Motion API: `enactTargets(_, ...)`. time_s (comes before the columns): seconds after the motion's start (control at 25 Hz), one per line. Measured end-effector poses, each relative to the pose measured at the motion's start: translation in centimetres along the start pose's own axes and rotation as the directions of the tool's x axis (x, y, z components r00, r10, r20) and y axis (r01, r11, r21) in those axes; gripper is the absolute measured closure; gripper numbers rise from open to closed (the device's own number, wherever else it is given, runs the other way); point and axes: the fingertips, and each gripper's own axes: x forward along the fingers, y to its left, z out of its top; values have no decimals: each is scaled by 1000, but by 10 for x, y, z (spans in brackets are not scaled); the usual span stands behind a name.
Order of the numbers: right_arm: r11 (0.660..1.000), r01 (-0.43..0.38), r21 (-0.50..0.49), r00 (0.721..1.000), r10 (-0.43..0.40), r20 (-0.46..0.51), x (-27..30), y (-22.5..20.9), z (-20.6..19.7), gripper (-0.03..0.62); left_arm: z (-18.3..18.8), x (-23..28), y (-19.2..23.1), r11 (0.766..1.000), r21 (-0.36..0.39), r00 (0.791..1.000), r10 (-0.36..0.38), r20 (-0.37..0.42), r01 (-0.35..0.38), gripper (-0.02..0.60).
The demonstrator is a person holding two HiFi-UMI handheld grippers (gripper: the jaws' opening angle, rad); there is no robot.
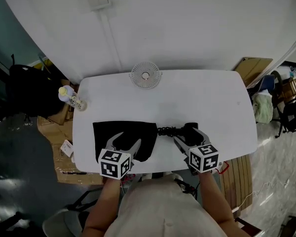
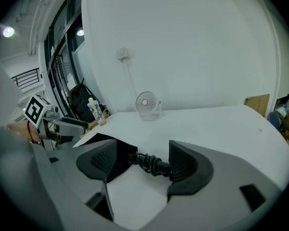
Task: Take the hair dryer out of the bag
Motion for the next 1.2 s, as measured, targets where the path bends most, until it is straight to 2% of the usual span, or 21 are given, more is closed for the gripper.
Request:
enactTargets(0.2, 998, -62, 15, 998, 62, 10, -6, 24, -8, 262, 0, 21, -53, 990, 5, 990, -137, 20, 137, 311)
enactTargets(0.28, 998, -63, 13, 998, 63, 21, -9, 30, -10, 343, -5, 27, -67, 986, 7, 986, -166, 8, 166, 313)
enactTargets(0.36, 999, -53, 7, 998, 53, 32, -12, 32, -11, 479, -10, 31, -77, 984, 9, 984, -178, -2, 178, 334)
enactTargets(0.4, 999, -52, 5, 998, 51, 33, -13, 33, -12, 511, -11, 32, -81, 983, 9, 984, -181, -4, 181, 352)
enactTargets(0.52, 998, -63, 2, 998, 63, 30, -16, 35, -16, 539, -14, 32, -87, 984, 10, 984, -178, -4, 178, 409)
enactTargets(0.64, 998, -70, 0, 997, 70, 23, -18, 38, -20, 559, -16, 30, -85, 987, 6, 987, -161, -4, 161, 514)
enactTargets(0.72, 997, -74, -5, 997, 74, 12, -18, 40, -22, 567, -16, 29, -84, 988, 2, 988, -156, -6, 156, 552)
enactTargets(0.92, 997, -73, -27, 997, 72, -29, -17, 40, -30, 579, -21, 28, -83, 988, -7, 988, -154, -20, 154, 571)
enactTargets(1.2, 998, -64, -23, 997, 63, -34, -18, 34, -29, 580, -21, 30, -80, 989, -22, 989, -144, -21, 144, 571)
